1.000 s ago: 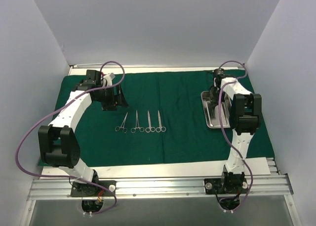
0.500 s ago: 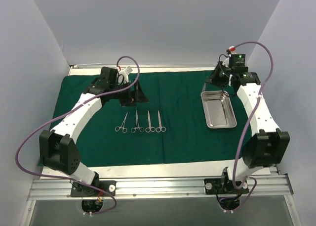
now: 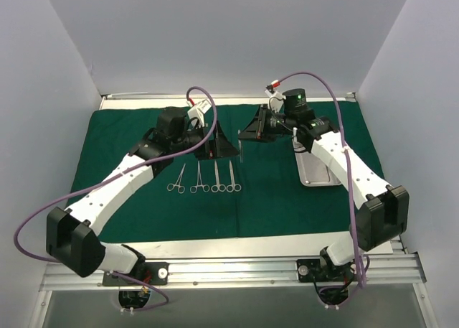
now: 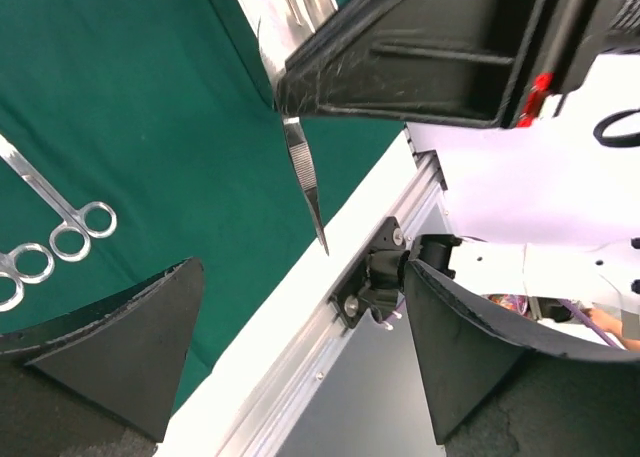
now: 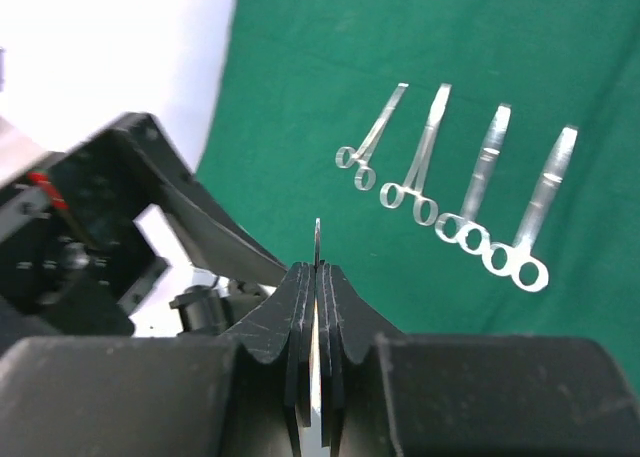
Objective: Open and lay out the surgical kit
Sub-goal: Place the medical item in the surgical kit.
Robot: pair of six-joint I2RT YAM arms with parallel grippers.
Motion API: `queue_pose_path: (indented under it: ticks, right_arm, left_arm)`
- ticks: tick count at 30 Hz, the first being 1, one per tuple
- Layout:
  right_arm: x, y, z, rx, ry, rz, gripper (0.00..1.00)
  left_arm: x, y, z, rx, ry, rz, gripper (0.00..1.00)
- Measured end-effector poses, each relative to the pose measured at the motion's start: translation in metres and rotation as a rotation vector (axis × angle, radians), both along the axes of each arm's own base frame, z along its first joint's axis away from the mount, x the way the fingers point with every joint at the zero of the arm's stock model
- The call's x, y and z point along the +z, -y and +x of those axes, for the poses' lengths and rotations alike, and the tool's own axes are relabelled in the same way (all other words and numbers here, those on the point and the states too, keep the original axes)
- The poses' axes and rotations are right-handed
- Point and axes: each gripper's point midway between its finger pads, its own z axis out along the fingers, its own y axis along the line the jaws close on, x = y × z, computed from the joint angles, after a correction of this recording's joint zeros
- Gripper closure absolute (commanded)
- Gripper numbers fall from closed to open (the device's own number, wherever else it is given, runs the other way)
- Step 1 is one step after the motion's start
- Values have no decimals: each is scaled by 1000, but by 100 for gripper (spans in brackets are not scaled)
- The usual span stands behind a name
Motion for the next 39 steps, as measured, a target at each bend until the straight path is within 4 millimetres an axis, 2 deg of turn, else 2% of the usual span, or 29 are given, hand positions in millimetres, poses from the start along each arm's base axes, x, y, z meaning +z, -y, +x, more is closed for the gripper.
queue_pose_path:
  ticks: [2,10,15,16,18,19,20,21,22,25,26,28,32,35,39]
  right_arm:
    - [6,-7,-3,21,12,21,100]
    - [17,-25,-12,55,4,83,100]
    - [21,-30,-15,59,-10,105,100]
    - [22,-30,-15,59,-12,109,100]
    - [26,-31,-17,62,-9,120,100]
    - [29,-32,-17,64,-4,127,98]
    - [31,-32,-18,64,-2,132,93]
    - [33,-32,-18,64,4,136,88]
    - [35,-32,-19,65,6,139,76]
    - [34,-31,-21,75,15,131,59]
    - [32,-30,-22,80,17,121,57]
    - [26,-26,-25,97,25,78,53]
    - [20,-20,-30,144,60,11,53]
    - [12,-20,-32,167,64,-16,54]
    - [7,-25,-35,194,63,-21,57]
  left_arm:
    - [0,-2,-6,9,-8,-8,12]
    - [8,6,-11,19,-3,-35,17]
    - [9,11,-16,10,-4,-36,26]
    - [8,12,-16,11,-5,-36,43]
    - [8,12,-16,13,-12,-36,68]
    - [7,12,-16,15,-15,-35,87]
    - [5,13,-15,16,-20,-32,96]
    - [4,12,-15,18,-22,-26,98]
    - [0,10,-14,23,-22,-11,98]
    - [-14,1,-17,34,-38,67,98]
    - [-20,-4,-18,45,-46,105,98]
    - [-31,-16,-21,58,-54,188,98]
    - [-42,-40,-33,69,-56,305,98]
    - [-35,-52,-43,78,-38,329,98]
    - [-22,-59,-49,97,-4,308,98]
